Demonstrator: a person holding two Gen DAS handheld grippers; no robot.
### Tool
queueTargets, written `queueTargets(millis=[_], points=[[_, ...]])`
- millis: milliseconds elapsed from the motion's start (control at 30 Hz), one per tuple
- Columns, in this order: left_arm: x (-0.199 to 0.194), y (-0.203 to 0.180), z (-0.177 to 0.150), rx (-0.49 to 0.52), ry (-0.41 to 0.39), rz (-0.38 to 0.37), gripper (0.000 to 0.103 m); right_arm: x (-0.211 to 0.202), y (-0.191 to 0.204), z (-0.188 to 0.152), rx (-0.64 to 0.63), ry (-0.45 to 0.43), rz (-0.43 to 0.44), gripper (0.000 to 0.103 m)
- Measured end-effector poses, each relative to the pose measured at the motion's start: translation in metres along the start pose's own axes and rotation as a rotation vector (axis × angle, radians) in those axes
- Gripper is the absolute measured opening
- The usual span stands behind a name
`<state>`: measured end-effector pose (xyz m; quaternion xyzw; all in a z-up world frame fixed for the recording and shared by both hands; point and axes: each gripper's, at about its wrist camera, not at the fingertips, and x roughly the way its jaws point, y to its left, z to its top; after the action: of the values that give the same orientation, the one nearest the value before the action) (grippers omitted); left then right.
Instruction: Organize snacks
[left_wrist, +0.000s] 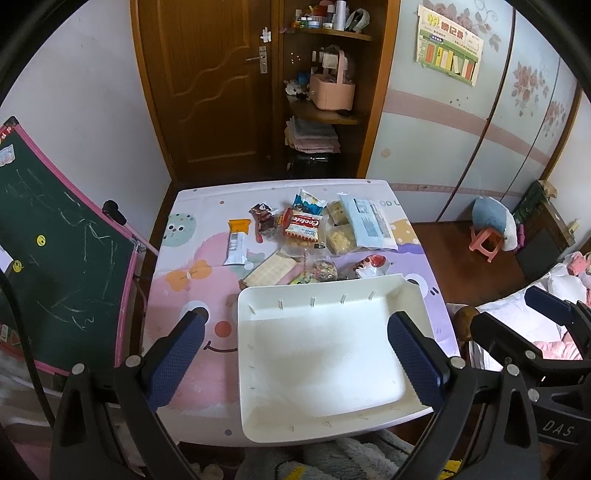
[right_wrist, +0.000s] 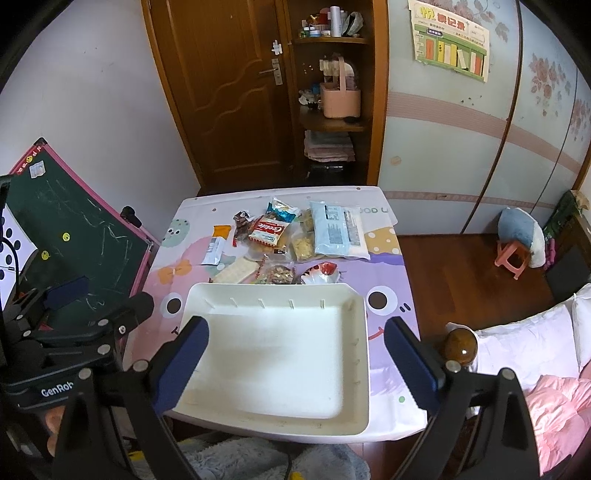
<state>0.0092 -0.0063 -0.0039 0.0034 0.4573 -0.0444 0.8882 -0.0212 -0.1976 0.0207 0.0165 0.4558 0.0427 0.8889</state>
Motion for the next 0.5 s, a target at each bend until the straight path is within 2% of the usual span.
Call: queueTargets(millis=[500], points=[[-0.0010, 0.0063, 0.0005, -0.001, 0.008, -0.004, 0.099, -0.0013, 0.0101, -0.0024, -0.002, 0.007, 0.003, 0.096]])
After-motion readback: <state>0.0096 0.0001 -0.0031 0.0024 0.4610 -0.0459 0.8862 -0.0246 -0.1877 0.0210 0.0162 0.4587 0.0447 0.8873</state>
